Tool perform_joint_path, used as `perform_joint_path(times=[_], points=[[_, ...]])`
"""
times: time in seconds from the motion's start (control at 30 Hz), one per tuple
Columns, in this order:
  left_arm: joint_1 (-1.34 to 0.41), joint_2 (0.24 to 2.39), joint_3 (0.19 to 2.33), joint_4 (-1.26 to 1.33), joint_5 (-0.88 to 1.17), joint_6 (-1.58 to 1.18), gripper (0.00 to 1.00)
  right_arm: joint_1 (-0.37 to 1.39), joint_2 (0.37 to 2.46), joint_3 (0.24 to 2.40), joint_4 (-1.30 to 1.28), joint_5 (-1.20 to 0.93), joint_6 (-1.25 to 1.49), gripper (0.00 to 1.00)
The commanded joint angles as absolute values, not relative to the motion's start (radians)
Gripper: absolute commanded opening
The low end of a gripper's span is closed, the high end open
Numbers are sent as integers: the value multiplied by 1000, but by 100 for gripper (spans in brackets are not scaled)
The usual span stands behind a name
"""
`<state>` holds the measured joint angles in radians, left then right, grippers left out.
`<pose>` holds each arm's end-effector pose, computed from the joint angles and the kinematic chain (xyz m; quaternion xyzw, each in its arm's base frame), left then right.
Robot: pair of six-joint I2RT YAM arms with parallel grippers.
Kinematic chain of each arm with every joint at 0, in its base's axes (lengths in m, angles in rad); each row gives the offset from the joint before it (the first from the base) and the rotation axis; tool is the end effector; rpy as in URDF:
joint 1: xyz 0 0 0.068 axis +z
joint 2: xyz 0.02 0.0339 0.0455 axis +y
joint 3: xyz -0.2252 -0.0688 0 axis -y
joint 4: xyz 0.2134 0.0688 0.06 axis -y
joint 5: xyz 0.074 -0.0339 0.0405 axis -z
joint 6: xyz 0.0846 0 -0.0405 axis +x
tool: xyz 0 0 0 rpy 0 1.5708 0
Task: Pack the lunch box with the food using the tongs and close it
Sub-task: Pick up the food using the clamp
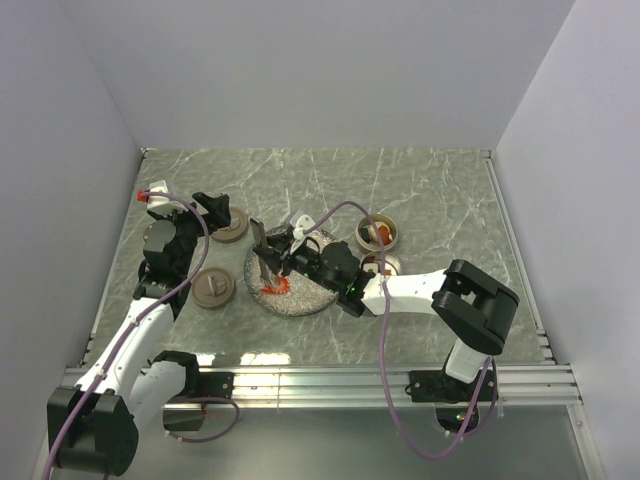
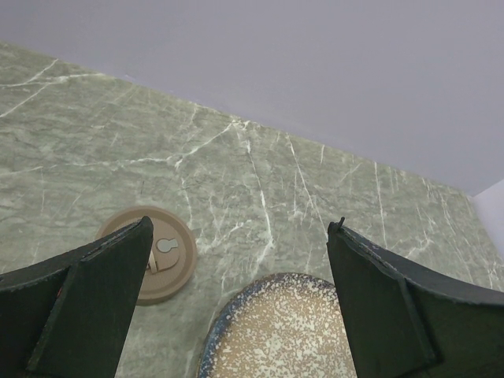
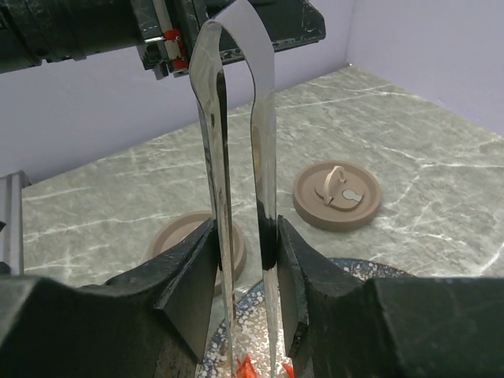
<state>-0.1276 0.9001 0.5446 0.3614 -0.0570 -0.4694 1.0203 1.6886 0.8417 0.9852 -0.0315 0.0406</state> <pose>0.2579 -0.0282 0.2728 -0.1398 0.6910 -0.1893 0.6835 0.2016 0.3336 0.2389 -0.3194 0.5737 0.3905 0.6453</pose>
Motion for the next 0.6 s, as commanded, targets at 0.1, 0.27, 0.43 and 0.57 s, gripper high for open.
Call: perform_joint_path(times=[0.1, 0.27, 0.43, 0.57], points=[[-127, 900, 548, 411, -40, -480, 99, 1016, 1670, 880, 1054, -64, 46, 42], [-127, 897, 549, 408, -40, -482, 99, 1017, 1698, 867, 1081, -115, 66, 43], [-127, 902, 549, 410, -37, -482, 100, 1011, 1701, 844, 1103, -155, 55, 44], [-127, 899, 551, 407, -35, -482, 99, 996, 1729, 844, 1138, -212, 45, 44]])
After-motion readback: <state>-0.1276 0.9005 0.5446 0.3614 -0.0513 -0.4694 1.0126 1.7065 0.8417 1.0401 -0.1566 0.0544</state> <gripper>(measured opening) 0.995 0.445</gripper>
